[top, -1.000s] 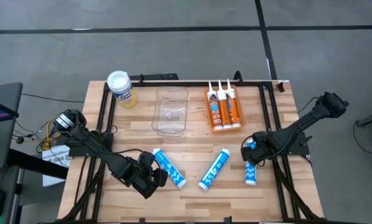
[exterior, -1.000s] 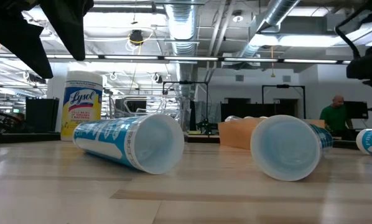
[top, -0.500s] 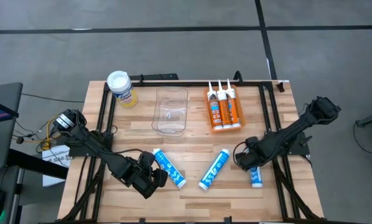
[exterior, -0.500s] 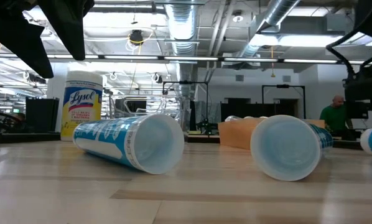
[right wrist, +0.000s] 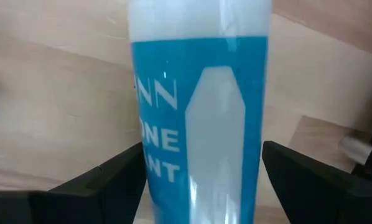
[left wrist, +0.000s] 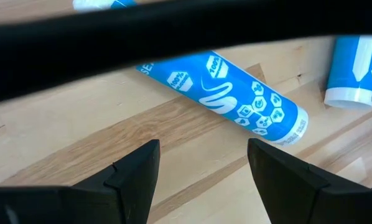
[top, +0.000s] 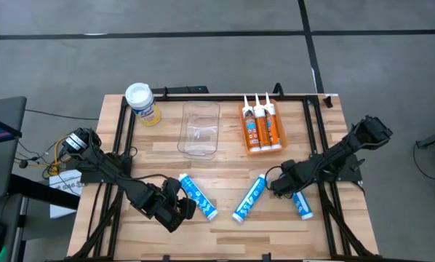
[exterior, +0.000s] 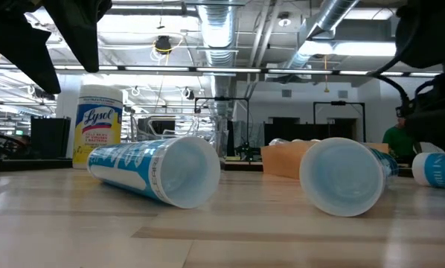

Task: Pick & place silicon tubes, Sealant and Lysol wipes
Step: Put the blue sealant into the transparent bin

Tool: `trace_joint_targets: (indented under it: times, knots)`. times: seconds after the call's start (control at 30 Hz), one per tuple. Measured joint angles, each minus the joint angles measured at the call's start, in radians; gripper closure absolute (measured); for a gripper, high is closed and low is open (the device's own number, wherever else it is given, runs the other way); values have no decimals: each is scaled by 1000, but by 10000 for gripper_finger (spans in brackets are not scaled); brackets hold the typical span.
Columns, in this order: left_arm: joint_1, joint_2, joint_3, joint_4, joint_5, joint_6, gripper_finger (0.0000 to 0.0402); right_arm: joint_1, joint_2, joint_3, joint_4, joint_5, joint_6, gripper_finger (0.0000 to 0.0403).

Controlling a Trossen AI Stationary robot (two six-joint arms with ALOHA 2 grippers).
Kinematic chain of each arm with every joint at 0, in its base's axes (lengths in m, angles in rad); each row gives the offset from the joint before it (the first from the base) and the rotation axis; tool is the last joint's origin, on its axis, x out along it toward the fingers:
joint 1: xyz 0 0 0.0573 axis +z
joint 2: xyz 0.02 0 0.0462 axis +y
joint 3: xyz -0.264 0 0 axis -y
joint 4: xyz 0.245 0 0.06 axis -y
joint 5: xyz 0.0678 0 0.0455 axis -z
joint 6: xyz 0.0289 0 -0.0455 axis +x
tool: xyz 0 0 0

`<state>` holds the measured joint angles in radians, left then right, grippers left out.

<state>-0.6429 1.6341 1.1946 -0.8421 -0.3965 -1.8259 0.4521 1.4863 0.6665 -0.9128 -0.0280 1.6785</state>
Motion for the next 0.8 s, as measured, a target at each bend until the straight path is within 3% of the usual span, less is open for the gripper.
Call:
trace_joint_targets:
  times: [0.2, 0.43, 0.57, 0.7, 0.8]
  knots:
    - [0, 0, 0, 2, 0, 0, 165, -57, -9, 2, -1, -19, -136, 97]
    - [0, 0, 0, 6, 0, 0, 165, -98, -9, 2, 0, -17, -138, 102]
    - [0, 0, 0, 6, 0, 9, 165, -111, -9, 2, 9, 1, -135, 137]
    - [0, 0, 0, 8, 0, 21, 165, -112, -9, 3, 13, 24, -133, 198]
    - [0, 0, 0, 15, 0, 27, 165, -112, -9, 3, 10, 30, -134, 199]
